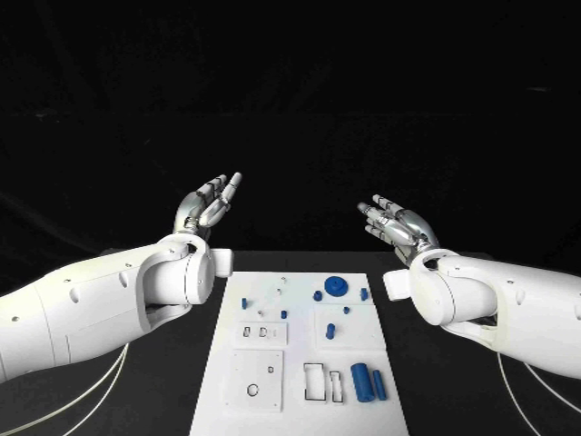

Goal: Assemble the parts on the task board

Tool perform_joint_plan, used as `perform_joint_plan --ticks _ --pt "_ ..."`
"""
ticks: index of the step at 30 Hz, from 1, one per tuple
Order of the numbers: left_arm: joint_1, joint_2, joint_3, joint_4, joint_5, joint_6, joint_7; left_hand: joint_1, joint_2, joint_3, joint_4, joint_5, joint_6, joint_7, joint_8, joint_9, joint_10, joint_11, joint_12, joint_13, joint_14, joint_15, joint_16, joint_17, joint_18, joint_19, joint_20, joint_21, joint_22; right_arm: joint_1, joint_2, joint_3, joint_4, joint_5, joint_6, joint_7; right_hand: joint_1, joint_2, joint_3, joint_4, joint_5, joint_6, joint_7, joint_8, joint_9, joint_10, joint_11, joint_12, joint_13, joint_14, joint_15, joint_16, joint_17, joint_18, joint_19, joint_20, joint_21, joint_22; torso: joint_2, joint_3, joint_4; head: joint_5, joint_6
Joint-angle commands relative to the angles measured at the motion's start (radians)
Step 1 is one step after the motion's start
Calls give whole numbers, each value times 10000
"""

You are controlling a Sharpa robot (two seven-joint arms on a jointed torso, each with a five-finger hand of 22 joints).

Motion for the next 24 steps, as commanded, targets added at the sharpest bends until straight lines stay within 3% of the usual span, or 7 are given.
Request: perform_joint_plan --ticks 1,8,9,11,15,18,24 --pt "8 28 6 4 115 471 170 479 45 -38 137 136 178 782 78 38 139 64 66 25 58 114 59 18 218 44 171 75 29 202 -15 -144 -130 -450 1827 -623 609 -23 263 -87 159 247 1718 60 60 227 130 75 34 294 119 91 55 171 186 135 101 54 0 1 0 0 0" --pt "8 28 6 4 115 471 170 573 89 -95 129 159 307 841 99 59 260 124 85 40 132 169 80 27 228 12 166 92 37 433 -34 -329 -249 -528 2299 -791 1828 -368 524 -1226 109 2493 1690 729 651 2517 -21 480 242 2910 -158 845 563 423 1843 106 707 370 0 1 0 0 0" --pt "1 -81 4 -120 118 883 6 625 122 -137 131 164 378 869 113 70 352 152 95 48 227 208 101 40 256 38 164 123 54 490 -91 -325 -428 -2680 1612 -575 1916 -403 530 -1318 86 2740 1681 810 712 2817 -51 529 263 3175 -184 924 611 463 2032 93 775 402 73 -46 -26 11 -358" --pt "1 -154 4 -66 116 970 9 747 180 -221 130 200 573 910 154 102 548 188 108 62 439 254 142 70 319 144 164 211 102 520 -95 -324 -494 -3274 1479 -626 2158 -506 525 -1587 -23 3638 1657 1113 925 3987 -143 718 335 4197 -308 1223 793 590 2789 90 1043 520 127 -38 -36 2 -391" --pt "3 -333 3 90 -8 1283 17 1424 256 -432 75 478 2073 1221 596 384 2278 512 296 190 2708 382 828 427 331 1429 159 974 499 603 -98 -321 -706 -5096 1429 -901 2561 -668 508 -2091 -177 6013 1486 1923 1467 6771 -420 1130 446 6378 -692 1834 1139 965 5091 59 1735 768 205 -77 -30 -40 -492" --pt "6 -484 2 235 -167 1514 -51 1805 288 -531 61 403 3506 1347 1127 671 4704 678 812 393 5188 45 1784 868 623 2932 89 1801 888 666 -98 -317 -777 -6315 1652 -1246 2674 -767 529 -2330 -380 6462 1298 2055 1531 7411 -622 1055 432 7132 -933 1964 1230 1204 5732 55 1781 693 298 -103 -14 -14 -524" --pt "8 -801 3 698 -698 2008 -528 2362 363 -615 8 731 4620 1118 1627 876 6088 551 1097 371 6246 -242 2275 1146 911 3675 107 2213 977 767 -25 -305 -870 -8767 2493 -2291 2624 -995 279 -2449 -467 6898 1163 2148 1619 7659 -733 772 444 7810 -1101 2029 1403 1297 6329 -4 1714 560 504 -153 12 -57 -575"
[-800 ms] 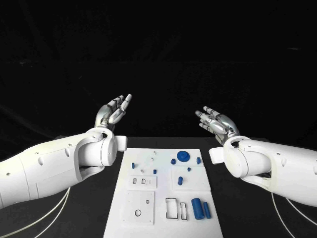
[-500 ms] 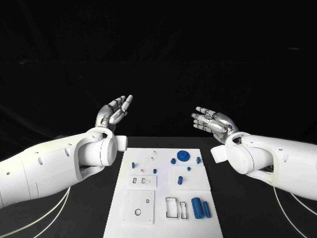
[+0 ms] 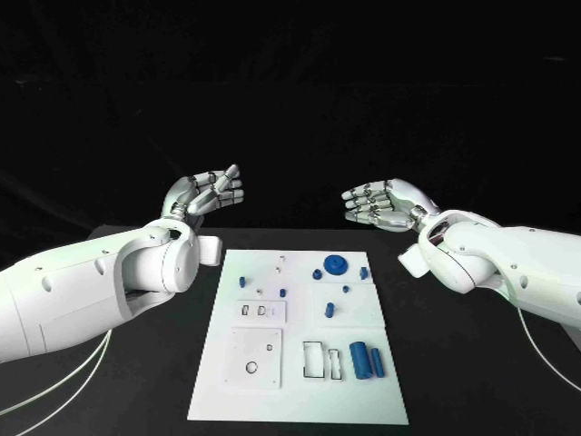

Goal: Assemble the parts on the task board

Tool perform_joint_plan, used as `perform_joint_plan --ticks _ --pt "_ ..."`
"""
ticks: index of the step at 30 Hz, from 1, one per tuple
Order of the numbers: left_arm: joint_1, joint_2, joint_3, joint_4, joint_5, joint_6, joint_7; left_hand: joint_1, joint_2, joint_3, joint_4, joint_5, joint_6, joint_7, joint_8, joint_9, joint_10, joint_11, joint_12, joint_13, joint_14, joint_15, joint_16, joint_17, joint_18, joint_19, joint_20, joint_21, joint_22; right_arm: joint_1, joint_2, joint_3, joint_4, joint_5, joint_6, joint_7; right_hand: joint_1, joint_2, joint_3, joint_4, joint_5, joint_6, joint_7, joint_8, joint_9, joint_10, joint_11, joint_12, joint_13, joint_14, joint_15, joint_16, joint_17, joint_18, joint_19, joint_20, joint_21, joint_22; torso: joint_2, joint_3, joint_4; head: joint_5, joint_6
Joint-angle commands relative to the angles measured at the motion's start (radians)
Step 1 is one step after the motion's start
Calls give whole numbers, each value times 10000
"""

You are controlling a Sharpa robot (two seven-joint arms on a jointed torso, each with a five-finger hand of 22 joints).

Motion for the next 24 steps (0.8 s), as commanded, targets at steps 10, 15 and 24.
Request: perform_joint_plan --ticks 10,15,24 --pt "58 -583 24 996 -836 1166 -475 251 36 -69 17 -94 244 541 137 18 366 -85 -9 -27 109 -48 -41 50 236 182 9 41 -35 122 343 44 -59 -6116 1338 -1947 518 -373 -365 -642 -124 1959 185 453 542 2645 -844 -55 125 4232 -1253 1472 1625 448 3838 -1007 1147 291 594 -171 -34 -34 -114" --pt "83 -852 110 1377 -695 1293 -451 272 30 -94 22 -135 235 548 131 8 374 -78 -45 -35 38 -36 -97 38 230 194 13 35 -49 137 582 52 -134 -7499 1630 -2328 307 -460 -690 -550 -119 2449 -144 495 826 3451 -1216 -125 224 6043 -1814 3046 3189 420 5462 -1746 2530 1045 796 -210 -30 -18 -146" --pt "109 -1180 196 1846 -790 1441 -484 264 43 -182 68 -187 130 604 70 -35 291 -26 -189 -48 -118 13 -223 14 197 218 19 15 -89 135 962 54 -196 -9142 1202 -3341 110 -693 -377 -321 -72 2775 -269 188 1375 3411 -1313 -322 535 6868 -1905 8821 8620 375 5951 -1922 4597 2629 1086 -215 50 47 -154"
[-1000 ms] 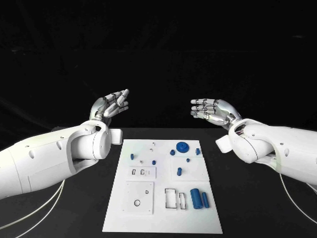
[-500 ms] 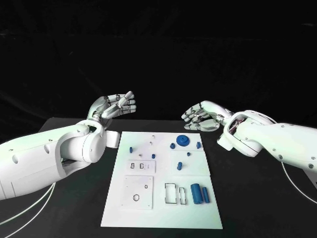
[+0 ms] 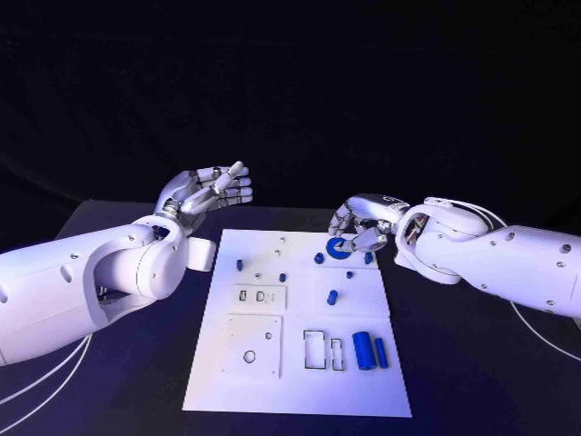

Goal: Assemble the parts on the task board

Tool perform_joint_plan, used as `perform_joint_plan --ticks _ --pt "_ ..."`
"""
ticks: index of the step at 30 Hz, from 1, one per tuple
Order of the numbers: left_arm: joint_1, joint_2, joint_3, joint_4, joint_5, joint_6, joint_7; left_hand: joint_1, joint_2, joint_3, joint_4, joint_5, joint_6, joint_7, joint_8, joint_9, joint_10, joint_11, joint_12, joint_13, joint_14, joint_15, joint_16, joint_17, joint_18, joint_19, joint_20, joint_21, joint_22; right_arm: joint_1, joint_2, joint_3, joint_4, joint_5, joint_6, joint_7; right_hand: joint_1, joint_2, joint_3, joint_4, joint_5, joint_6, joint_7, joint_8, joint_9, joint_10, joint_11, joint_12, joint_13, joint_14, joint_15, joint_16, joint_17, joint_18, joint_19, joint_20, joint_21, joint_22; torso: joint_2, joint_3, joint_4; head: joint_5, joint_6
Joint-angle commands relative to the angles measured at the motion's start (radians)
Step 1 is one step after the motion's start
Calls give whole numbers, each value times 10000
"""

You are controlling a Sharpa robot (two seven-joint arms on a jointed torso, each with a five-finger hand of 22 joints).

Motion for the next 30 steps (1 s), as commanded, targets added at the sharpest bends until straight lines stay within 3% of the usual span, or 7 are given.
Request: perform_joint_plan --ticks 1,4,12,26,28,30 --pt "21 -49 22 180 -146 355 -3 78 39 -62 1 -44 -48 571 -1 -18 -9 68 -69 -11 -99 10 -66 -18 45 85 16 14 -12 0 111 5 -11 -1467 -62 -858 -9 -135 248 17 138 92 -29 -78 145 232 -84 58 112 340 -42 1609 1520 80 30 -24 541 440 184 -1 43 38 4" --pt "24 -99 32 293 -196 346 -51 56 40 -97 16 -56 -85 592 -21 -32 -42 85 -111 -13 -143 25 -99 -25 33 89 17 8 -23 -15 230 5 -64 -1606 -118 -971 -72 -242 519 55 216 101 -35 -106 305 324 -100 28 188 440 -31 2537 2386 -24 68 -28 1547 1556 228 -5 53 46 6" --pt "30 -172 64 480 -215 327 -75 -23 37 -184 43 -94 -156 626 -58 -56 -101 114 -186 -13 -169 44 -128 -25 12 103 14 1 -43 -122 563 2 -283 -1765 113 -1250 -144 -367 717 137 267 -117 48 -244 496 25 -22 -32 212 555 32 3528 3354 -223 248 70 3048 3353 330 11 92 82 -4" --pt "32 -198 73 586 81 342 -175 -77 50 -258 36 -66 -225 658 -89 -79 -143 141 -242 -10 -238 75 -171 -31 -24 50 12 -40 -78 -268 806 -2 -384 -1883 426 -1345 -128 -441 715 147 235 -221 73 -305 607 -192 14 -28 241 566 60 3838 3610 -258 202 157 3513 3891 436 27 138 98 -98" --pt "32 -194 73 586 183 409 -241 36 79 -276 -37 175 -465 717 -120 -124 -245 180 -263 -1 -258 99 -117 -4 -57 19 3 -75 -117 -293 849 -2 -423 -1884 394 -1355 -79 -448 716 117 238 -245 100 -321 640 -384 49 -37 216 526 96 3798 3517 -245 93 181 3521 3902 450 30 132 107 -100" --pt "32 -191 74 586 278 508 -295 319 107 -190 -157 673 -634 719 50 -118 -267 172 -157 14 -270 86 81 38 -64 53 -12 -88 -156 -314 893 -2 -462 -1885 362 -1359 -74 -446 712 117 236 -257 111 -330 649 -426 59 -30 211 514 103 3788 3493 -241 55 193 3517 3896 452 32 132 110 -98"
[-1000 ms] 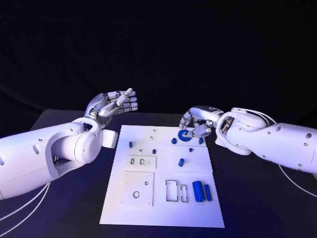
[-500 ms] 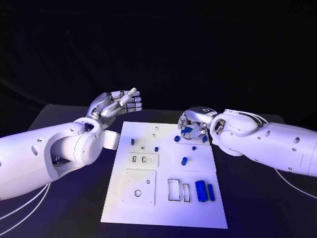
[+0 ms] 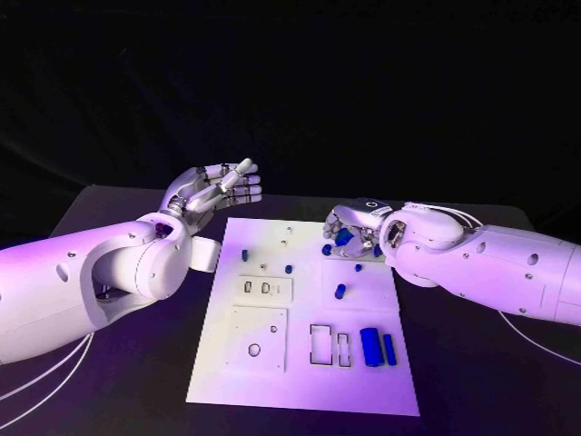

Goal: Assemble the parts on the task board

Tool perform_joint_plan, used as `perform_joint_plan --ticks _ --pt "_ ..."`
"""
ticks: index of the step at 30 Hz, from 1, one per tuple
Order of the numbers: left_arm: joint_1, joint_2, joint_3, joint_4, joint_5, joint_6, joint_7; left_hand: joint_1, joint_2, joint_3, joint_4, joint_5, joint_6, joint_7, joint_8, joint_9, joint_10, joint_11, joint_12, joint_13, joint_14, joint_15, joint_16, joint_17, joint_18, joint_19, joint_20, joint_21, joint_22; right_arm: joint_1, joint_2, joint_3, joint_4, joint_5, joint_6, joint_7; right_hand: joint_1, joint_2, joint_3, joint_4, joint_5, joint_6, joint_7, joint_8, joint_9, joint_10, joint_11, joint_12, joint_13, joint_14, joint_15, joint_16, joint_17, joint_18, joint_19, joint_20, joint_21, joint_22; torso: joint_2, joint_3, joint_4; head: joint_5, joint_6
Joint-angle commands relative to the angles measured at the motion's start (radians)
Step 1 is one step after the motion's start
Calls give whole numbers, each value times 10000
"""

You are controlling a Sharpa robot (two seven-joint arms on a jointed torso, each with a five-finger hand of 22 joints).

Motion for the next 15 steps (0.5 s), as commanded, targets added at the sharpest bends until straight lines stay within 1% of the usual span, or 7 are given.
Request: perform_joint_plan --ticks 1,5,8,10,11,12,15 --pt "16 22 12 34 293 374 -114 251 21 85 -120 444 -159 755 192 5 -62 -35 117 13 -45 -21 207 62 -55 41 -51 -37 -36 -38 66 1 -53 -219 150 -119 27 -31 18 -21 -6 -86 13 -44 14 -74 19 -27 -16 428 85 -21 -40 -71 -108 -7 -36 -31 29 10 0 24 -18" --pt "17 38 12 38 363 557 -174 358 25 140 -165 602 -212 743 304 18 -58 -45 177 13 -65 -29 304 84 -47 68 -53 -40 -55 -61 85 1 -60 -219 101 -114 40 -6 27 -18 1 -99 17 -53 23 -87 23 -4 -14 429 93 14 -3 -81 -110 3 34 63 56 -2 36 7 -20" --pt "17 44 12 39 387 665 -243 663 -38 356 -364 1009 -378 725 542 41 -31 -77 316 15 -60 -65 542 152 -20 133 -58 -49 -99 -69 97 1 -66 -214 99 -105 42 28 38 -3 3 -78 24 -44 42 -69 26 28 -6 439 97 64 51 -87 -108 11 106 155 67 -7 46 13 -10" --pt "17 46 12 37 394 714 -283 715 -80 438 -407 1170 -431 721 647 57 -28 -82 361 14 -79 -70 615 173 -12 153 -58 -55 -115 -72 111 1 -75 -203 118 -94 43 36 41 0 3 -65 25 -38 50 -64 26 38 -4 444 98 89 79 -89 -107 14 129 182 77 -7 57 10 -20" --pt "17 46 13 37 395 729 -298 736 -125 507 -428 1311 -480 716 746 71 -30 -88 400 14 -105 -74 678 191 -9 163 -56 -66 -133 -73 122 1 -81 -196 132 -85 43 36 41 0 3 -65 25 -38 50 -64 26 38 -4 444 98 89 79 -89 -107 14 129 182 84 -6 50 17 -19" --pt "17 46 13 38 397 736 -309 738 -138 529 -432 1350 -496 716 776 75 -33 -88 411 13 -116 -75 696 195 -7 165 -57 -69 -138 -74 132 1 -85 -190 150 -78 44 44 45 4 4 -56 25 -34 56 -61 27 45 -2 451 99 114 109 -92 -104 16 154 214 90 -3 45 24 -26" --pt "18 48 13 38 395 731 -329 728 -264 737 -440 1748 -641 720 1016 103 -88 -78 479 9 -244 -62 821 222 -13 178 -53 -99 -183 -78 153 -1 -89 -169 214 -58 39 72 54 20 5 -23 21 -19 76 -65 27 59 0 451 101 127 109 -92 -113 23 193 259 101 -4 40 35 -42"
